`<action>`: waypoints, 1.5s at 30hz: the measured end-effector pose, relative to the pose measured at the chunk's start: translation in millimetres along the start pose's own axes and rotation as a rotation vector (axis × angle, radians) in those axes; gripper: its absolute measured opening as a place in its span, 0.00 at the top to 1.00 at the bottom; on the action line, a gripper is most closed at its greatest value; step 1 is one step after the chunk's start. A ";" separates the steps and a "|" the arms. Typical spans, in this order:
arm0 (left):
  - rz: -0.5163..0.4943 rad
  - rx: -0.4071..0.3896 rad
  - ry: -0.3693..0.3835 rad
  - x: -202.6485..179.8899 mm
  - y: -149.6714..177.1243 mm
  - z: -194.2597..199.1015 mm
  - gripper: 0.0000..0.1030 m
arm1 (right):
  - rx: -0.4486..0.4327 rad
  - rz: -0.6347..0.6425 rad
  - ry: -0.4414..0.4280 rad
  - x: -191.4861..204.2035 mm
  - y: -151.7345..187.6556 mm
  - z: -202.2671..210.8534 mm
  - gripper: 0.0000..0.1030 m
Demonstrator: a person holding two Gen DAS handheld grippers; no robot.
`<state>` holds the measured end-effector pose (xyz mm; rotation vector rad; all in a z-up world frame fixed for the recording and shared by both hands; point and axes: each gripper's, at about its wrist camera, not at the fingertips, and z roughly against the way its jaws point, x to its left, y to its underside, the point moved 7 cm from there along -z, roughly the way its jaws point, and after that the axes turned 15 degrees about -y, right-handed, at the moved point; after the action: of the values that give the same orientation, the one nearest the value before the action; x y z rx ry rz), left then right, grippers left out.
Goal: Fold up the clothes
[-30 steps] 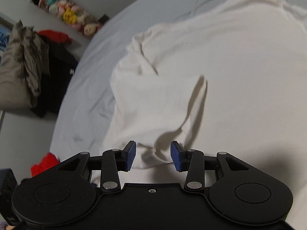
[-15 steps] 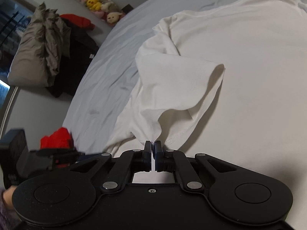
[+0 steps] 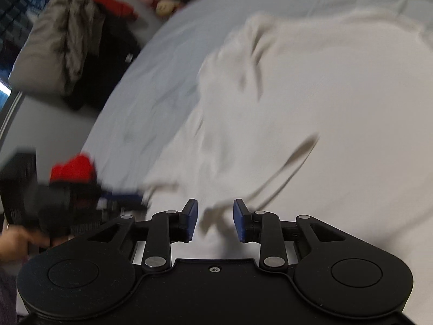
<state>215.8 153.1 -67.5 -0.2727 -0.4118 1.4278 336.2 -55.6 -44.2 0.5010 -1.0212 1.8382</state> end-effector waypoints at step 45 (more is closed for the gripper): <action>0.040 0.022 0.166 11.2 7.9 -11.6 0.93 | -0.286 0.115 0.295 -32.4 -182.8 -107.5 0.93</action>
<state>214.8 165.9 -79.9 -0.3803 -0.2562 1.4363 521.0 53.4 -48.9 -0.0011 -1.1011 1.7627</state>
